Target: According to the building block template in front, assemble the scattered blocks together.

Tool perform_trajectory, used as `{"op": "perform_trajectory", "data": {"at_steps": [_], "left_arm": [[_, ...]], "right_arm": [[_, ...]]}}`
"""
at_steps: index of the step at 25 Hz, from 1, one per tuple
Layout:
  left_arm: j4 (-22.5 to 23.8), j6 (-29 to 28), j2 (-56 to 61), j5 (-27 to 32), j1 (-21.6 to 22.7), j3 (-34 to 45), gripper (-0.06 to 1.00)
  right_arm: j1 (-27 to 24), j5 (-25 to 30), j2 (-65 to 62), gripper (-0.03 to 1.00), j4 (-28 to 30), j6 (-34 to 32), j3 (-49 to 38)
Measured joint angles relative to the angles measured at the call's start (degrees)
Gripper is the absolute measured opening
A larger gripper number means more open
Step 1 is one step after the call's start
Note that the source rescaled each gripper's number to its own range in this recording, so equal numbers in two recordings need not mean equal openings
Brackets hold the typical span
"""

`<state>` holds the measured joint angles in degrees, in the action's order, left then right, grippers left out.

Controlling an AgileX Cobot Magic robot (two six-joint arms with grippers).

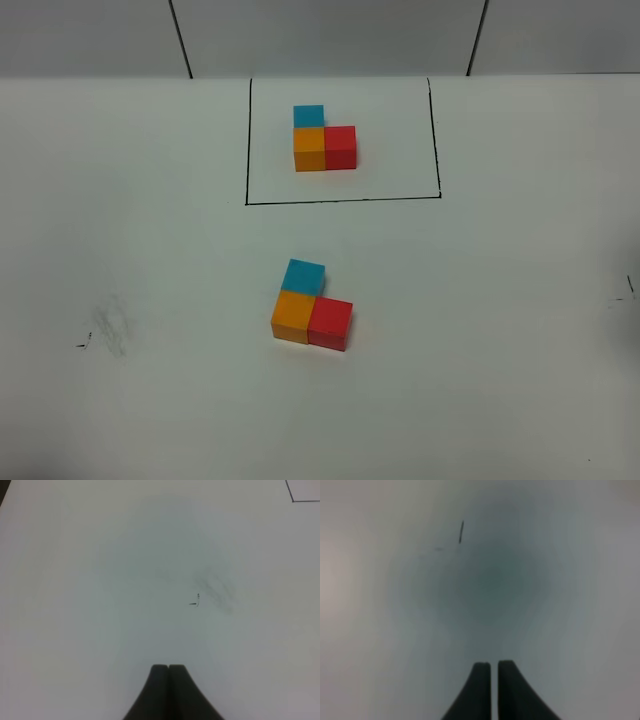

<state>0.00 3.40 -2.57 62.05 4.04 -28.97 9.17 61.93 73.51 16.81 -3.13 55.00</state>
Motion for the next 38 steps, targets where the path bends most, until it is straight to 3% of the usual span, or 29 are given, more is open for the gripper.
{"op": "perform_trajectory", "data": {"at_steps": [9, 17, 25, 38], "left_arm": [[0.0, 0.0, 0.0, 0.0, 0.0, 0.0, 0.0], [0.0, 0.0, 0.0, 0.0, 0.0, 0.0, 0.0], [0.0, 0.0, 0.0, 0.0, 0.0, 0.0, 0.0], [0.0, 0.0, 0.0, 0.0, 0.0, 0.0, 0.0]], "right_arm": [[-0.31, -0.06, -18.9, 0.0, -0.58, -1.29, -14.11], [-0.31, 0.89, -30.51, 0.0, -7.03, -0.33, -23.56], [-0.31, 1.08, -37.59, 0.0, -17.16, 4.27, -24.9], [-0.31, 1.0, -43.0, 0.0, -17.14, 4.84, -25.15]]}}
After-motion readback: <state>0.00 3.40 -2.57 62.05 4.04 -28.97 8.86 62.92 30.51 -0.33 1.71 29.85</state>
